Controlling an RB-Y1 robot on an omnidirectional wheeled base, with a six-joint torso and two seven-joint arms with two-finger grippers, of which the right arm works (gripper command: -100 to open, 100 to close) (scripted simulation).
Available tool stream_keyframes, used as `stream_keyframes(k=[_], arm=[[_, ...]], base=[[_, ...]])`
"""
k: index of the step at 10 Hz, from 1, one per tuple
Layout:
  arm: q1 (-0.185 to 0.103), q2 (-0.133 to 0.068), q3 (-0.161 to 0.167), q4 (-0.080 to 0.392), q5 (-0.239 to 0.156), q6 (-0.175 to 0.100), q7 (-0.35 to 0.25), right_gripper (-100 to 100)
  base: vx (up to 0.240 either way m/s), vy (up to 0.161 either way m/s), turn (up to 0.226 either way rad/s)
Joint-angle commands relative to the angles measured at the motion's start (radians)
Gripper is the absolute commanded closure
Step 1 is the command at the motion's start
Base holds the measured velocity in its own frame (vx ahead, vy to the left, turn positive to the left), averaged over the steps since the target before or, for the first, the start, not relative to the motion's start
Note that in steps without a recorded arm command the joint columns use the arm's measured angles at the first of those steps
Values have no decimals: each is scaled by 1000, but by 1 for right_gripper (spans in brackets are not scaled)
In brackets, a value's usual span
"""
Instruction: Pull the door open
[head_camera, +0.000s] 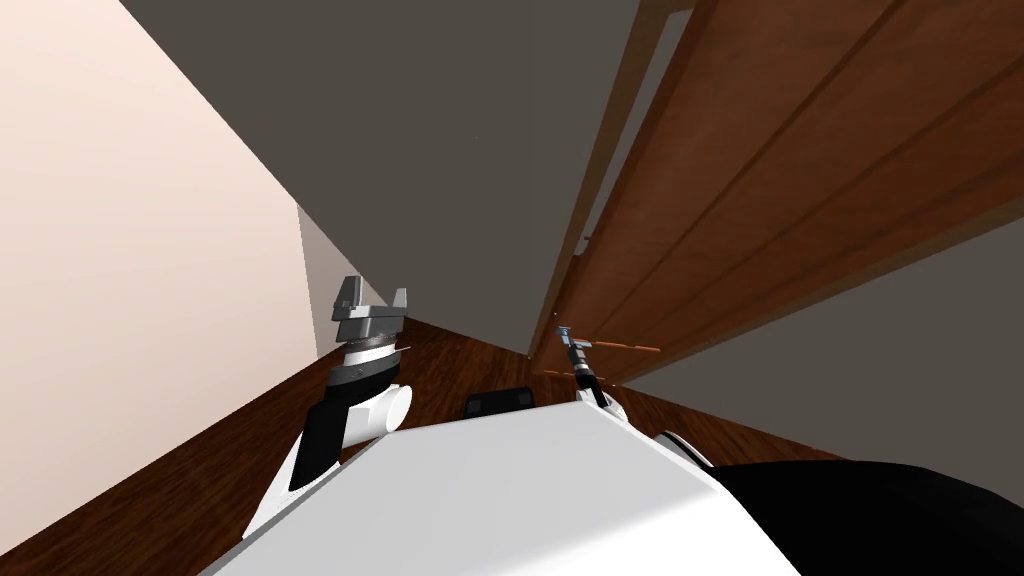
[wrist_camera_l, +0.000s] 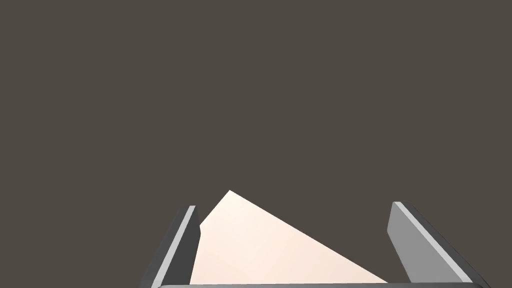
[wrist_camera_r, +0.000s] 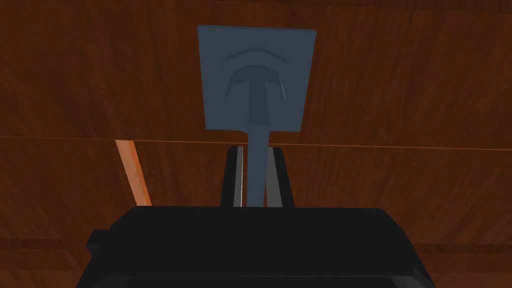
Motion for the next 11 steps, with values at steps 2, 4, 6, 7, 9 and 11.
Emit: stream_keyframes(k=[2,4,6,7,9,11], arm=[[3,-6,9,-4,5,-4,-8,100],[25,-25,38,-7,6,-29,-29,100],[43,-45,63,-11,7,-55,-48,100],[53,-55,76,-13,7,-68,-57,100],[75,-79,105,-18,7,-99,-79,100],[81,-79,106,-29,7,-93,-76,100]], base=[[-167,-21,50],[-167,-33,136],[-193,-65,114],[-235,-82,152],[-221,-45,139],[-154,-30,69]])
